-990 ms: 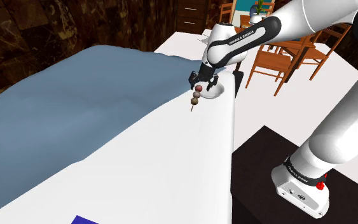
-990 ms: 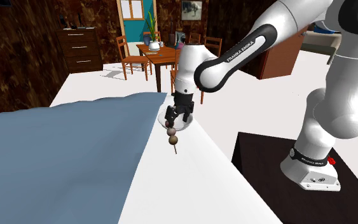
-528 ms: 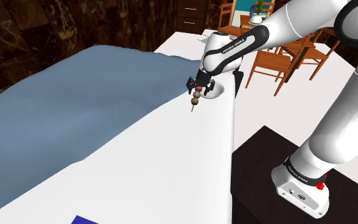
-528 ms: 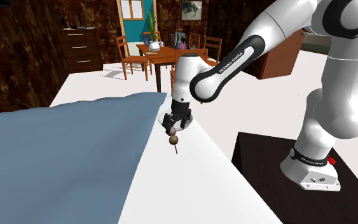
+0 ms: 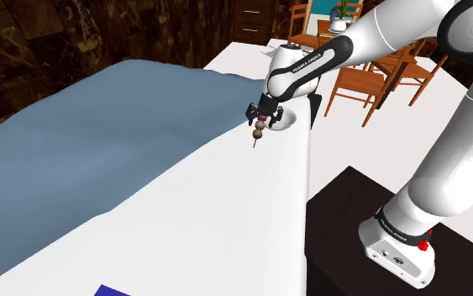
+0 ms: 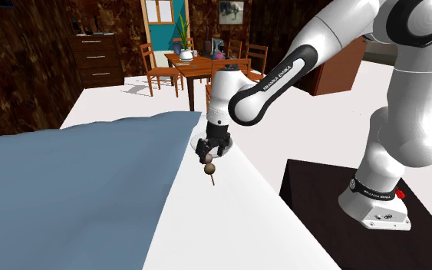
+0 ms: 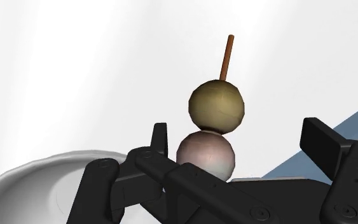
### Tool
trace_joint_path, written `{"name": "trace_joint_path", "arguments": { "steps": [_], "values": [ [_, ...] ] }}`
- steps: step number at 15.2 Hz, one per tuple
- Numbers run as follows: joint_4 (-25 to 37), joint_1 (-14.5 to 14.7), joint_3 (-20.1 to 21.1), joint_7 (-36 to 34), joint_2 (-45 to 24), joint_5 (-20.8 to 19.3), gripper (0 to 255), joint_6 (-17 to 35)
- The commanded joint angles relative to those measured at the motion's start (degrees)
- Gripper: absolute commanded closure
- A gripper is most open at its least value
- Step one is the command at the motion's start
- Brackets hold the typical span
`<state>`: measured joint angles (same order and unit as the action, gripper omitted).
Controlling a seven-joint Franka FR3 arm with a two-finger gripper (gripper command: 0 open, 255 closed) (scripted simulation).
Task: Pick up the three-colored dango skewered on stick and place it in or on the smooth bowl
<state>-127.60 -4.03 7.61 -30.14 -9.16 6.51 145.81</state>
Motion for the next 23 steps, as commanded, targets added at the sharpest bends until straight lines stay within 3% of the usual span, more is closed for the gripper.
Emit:
{"name": "trace_joint_path", "arguments": {
  "steps": [1, 10, 11, 14, 23],
  "values": [
    [0.0, 0.0, 0.0, 0.0, 0.0, 0.0, 255, 0.0],
    [0.0, 0.0, 0.0, 0.0, 0.0, 0.0, 255, 0.0],
    [0.0, 0.0, 0.0, 0.0, 0.0, 0.0, 0, 0.0],
    [6.5, 6.0, -5.1, -26.8, -0.9, -17.7, 0, -7.4],
    [6.3, 5.9, -5.7, -27.8, -5.3, -18.9, 0, -2.8]
  ]
}}
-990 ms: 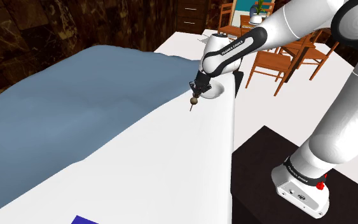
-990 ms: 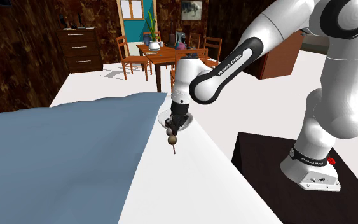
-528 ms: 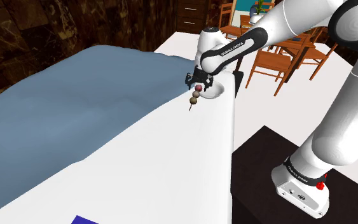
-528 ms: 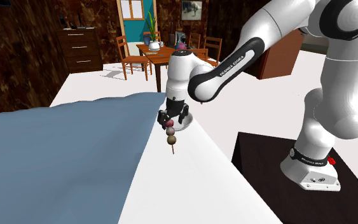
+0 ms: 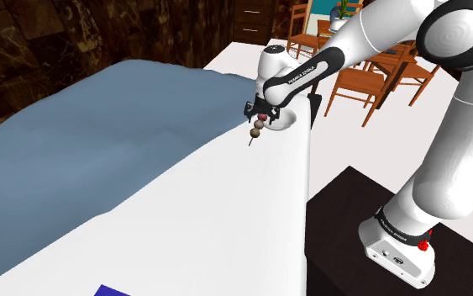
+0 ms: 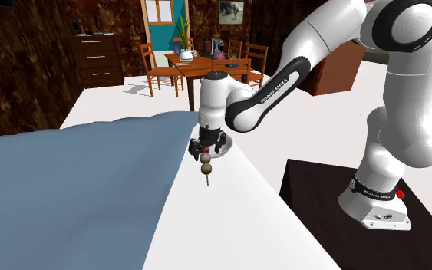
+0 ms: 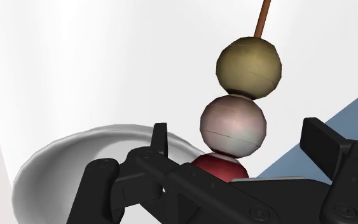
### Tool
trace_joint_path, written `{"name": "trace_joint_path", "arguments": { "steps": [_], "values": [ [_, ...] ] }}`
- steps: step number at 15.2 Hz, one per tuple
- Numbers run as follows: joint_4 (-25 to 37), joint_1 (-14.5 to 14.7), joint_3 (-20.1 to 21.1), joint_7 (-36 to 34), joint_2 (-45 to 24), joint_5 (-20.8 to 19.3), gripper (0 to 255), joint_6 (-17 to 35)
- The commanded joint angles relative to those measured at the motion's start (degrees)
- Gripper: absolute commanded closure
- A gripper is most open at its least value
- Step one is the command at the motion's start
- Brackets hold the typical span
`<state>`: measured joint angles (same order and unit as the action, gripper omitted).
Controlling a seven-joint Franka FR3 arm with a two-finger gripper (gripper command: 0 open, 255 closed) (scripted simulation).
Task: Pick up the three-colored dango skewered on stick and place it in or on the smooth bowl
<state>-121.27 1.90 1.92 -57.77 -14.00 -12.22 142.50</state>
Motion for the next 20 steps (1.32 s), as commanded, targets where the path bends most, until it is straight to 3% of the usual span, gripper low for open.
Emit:
{"name": "trace_joint_path", "arguments": {
  "steps": [1, 7, 8, 20],
  "values": [
    [-0.1, 0.0, -0.1, -0.1, -0.5, -0.2, 0, 0.5],
    [0.0, 0.0, -0.1, -0.1, -0.4, -0.1, 0, 0.5],
    [0.0, 0.0, -0.1, -0.1, -0.4, -0.1, 255, 0.5],
    [0.5, -0.1, 0.1, 0.4, 1.1, 0.4, 255, -1.5]
  ]
}}
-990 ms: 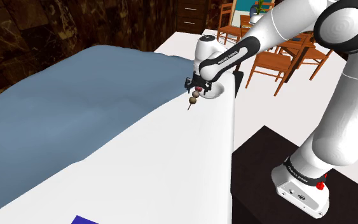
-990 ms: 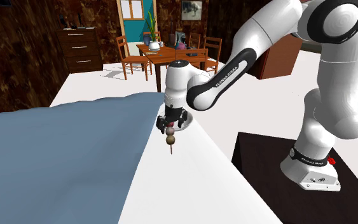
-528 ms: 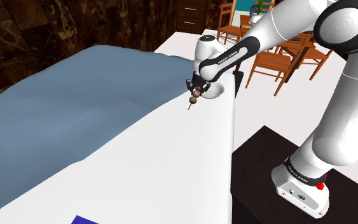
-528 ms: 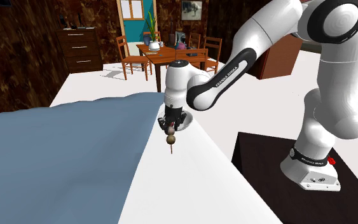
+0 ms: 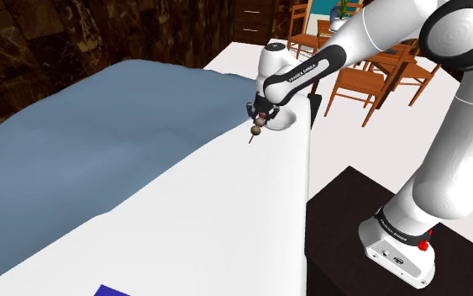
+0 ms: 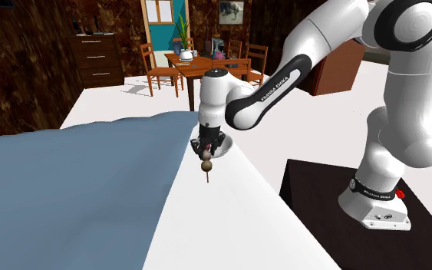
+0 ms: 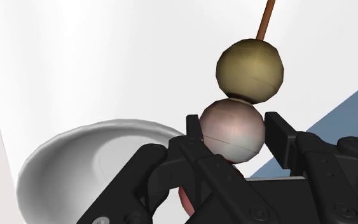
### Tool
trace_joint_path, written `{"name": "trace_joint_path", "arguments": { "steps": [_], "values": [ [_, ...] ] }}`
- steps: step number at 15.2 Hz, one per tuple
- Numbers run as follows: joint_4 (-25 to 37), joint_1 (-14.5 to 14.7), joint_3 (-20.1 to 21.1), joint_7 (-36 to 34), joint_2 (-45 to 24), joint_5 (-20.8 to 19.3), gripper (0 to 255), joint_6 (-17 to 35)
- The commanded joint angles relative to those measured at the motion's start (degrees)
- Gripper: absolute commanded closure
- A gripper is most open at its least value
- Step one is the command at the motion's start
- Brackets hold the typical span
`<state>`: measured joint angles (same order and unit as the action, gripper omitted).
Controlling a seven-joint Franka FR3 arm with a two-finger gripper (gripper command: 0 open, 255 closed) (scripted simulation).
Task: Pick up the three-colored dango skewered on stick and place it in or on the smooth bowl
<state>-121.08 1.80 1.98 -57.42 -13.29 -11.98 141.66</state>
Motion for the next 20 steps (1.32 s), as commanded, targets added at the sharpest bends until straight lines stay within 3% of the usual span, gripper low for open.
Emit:
{"name": "trace_joint_path", "arguments": {
  "steps": [1, 20],
  "values": [
    [0.5, 0.0, 0.1, 0.3, 0.8, 0.3, 255, -1.3],
    [6.5, -0.1, 0.7, 3.2, 8.1, 2.8, 255, -14.5]
  ]
}}
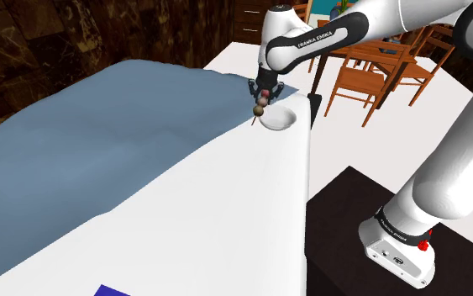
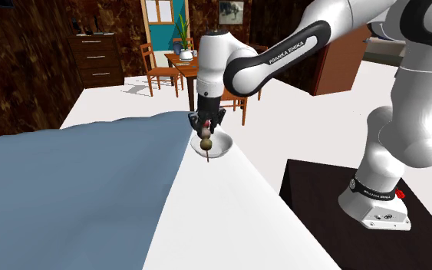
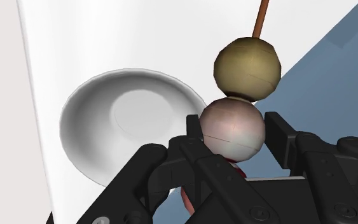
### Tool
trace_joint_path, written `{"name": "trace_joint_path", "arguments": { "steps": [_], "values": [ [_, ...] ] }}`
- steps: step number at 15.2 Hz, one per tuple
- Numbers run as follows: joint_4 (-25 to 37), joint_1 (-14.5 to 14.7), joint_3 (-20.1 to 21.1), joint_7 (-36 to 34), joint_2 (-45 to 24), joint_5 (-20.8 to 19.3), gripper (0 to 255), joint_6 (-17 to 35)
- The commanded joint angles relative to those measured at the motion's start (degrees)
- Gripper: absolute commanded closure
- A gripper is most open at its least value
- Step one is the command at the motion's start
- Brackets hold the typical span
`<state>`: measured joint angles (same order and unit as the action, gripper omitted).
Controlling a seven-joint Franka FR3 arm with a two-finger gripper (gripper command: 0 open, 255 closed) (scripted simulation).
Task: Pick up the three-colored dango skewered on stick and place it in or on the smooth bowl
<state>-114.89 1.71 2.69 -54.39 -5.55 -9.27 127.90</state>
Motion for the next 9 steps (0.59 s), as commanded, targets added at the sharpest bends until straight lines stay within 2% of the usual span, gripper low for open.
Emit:
{"name": "trace_joint_path", "arguments": {
  "steps": [1, 3, 9],
  "values": [
    [0.8, 0.0, 0.0, 0.3, 0.6, 0.2, 255, -1.4],
    [1.5, 0.0, 0.0, 0.5, 1.0, 0.4, 255, -2.5],
    [4.6, -4.3, -3.3, 9.2, 0.3, 2.1, 255, -3.8]
  ]
}}
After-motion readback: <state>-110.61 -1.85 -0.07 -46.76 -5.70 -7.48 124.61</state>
